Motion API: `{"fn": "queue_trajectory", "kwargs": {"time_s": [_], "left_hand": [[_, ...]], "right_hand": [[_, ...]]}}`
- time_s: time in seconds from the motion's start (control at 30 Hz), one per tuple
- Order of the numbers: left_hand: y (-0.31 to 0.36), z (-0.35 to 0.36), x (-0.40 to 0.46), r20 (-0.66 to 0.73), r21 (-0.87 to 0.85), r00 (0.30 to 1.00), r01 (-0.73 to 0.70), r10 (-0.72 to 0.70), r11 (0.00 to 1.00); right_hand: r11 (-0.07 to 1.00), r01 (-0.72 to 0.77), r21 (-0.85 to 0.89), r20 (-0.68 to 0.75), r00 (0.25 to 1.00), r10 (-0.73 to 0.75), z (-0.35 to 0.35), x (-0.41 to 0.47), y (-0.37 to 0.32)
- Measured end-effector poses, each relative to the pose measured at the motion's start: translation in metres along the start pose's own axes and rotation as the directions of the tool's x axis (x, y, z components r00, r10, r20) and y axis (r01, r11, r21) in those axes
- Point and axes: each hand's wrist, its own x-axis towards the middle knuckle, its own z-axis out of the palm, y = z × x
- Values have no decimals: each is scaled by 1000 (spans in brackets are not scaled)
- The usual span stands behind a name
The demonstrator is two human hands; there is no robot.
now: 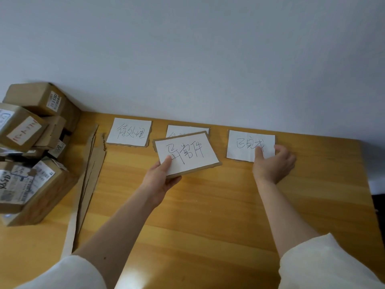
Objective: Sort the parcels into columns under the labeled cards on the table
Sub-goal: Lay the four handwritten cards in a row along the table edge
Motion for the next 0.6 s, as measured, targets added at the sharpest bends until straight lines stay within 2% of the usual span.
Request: {"fn": "queue_trajectory", "kwargs": {"time_s": [0.03,0.1,0.17,0.23,0.43,0.6], "left_hand": [[-1,1,-1,15,-1,1000,0,0,1000],[-2,4,-3,42,-7,999,2,-1,1000],[-4,8,-6,61,-9,998,5,-5,1000],[-8,12,-9,79,8,997,6,-7,1000],[-30,25,-20,149,161,989,-24,0,987],[-45,48,-28,193,233,981,-11,-35,972]], "right_hand": [[994,-8,108,43,999,4,-4,-7,-5],[956,-117,269,218,974,58,-12,-23,-15],[906,-265,330,406,906,117,-19,-41,-21],[881,-344,325,527,839,133,-25,-58,-21],[850,-371,374,618,783,70,-50,-80,-10],[764,-489,421,624,767,147,-71,-67,-3]]}}
